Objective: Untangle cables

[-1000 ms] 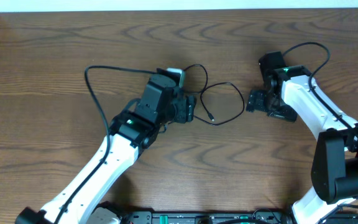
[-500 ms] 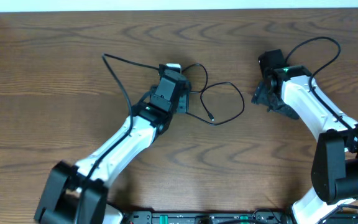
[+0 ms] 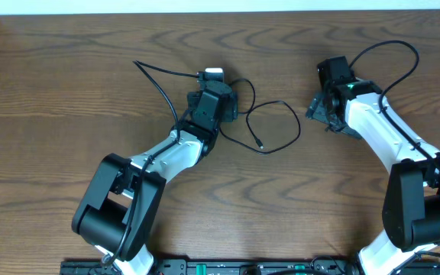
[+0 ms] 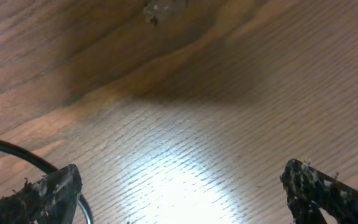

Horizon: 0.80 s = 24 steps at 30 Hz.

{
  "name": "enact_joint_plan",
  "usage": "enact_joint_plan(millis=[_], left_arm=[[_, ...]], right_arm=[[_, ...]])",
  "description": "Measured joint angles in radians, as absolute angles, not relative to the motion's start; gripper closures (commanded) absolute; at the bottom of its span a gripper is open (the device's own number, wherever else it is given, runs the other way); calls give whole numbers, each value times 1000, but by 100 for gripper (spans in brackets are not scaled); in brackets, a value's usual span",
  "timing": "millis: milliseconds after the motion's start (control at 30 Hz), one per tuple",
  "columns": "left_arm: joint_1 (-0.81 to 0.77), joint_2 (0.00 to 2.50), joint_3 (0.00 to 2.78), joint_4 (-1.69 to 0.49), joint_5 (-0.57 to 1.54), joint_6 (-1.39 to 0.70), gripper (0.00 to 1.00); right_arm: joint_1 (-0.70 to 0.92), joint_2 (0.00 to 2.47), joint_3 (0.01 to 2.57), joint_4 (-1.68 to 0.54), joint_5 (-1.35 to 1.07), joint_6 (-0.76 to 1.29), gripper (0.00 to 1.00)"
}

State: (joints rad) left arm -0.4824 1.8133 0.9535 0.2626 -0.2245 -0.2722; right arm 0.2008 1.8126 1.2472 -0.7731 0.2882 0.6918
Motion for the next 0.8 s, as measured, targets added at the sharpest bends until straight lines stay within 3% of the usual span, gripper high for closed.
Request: enact_joint_plan(millis=[133, 633, 800], left_arm=[[-482, 1851, 953, 343, -227, -272, 21], [-478, 1977, 955, 302, -156, -255, 21], [-478, 1977, 963, 276, -149, -245, 33]], right_arm=[[201, 1813, 1247, -774, 267, 688, 1], [205, 1813, 1247, -770, 228, 684, 1], [211, 1813, 1247, -774, 220, 684, 1]])
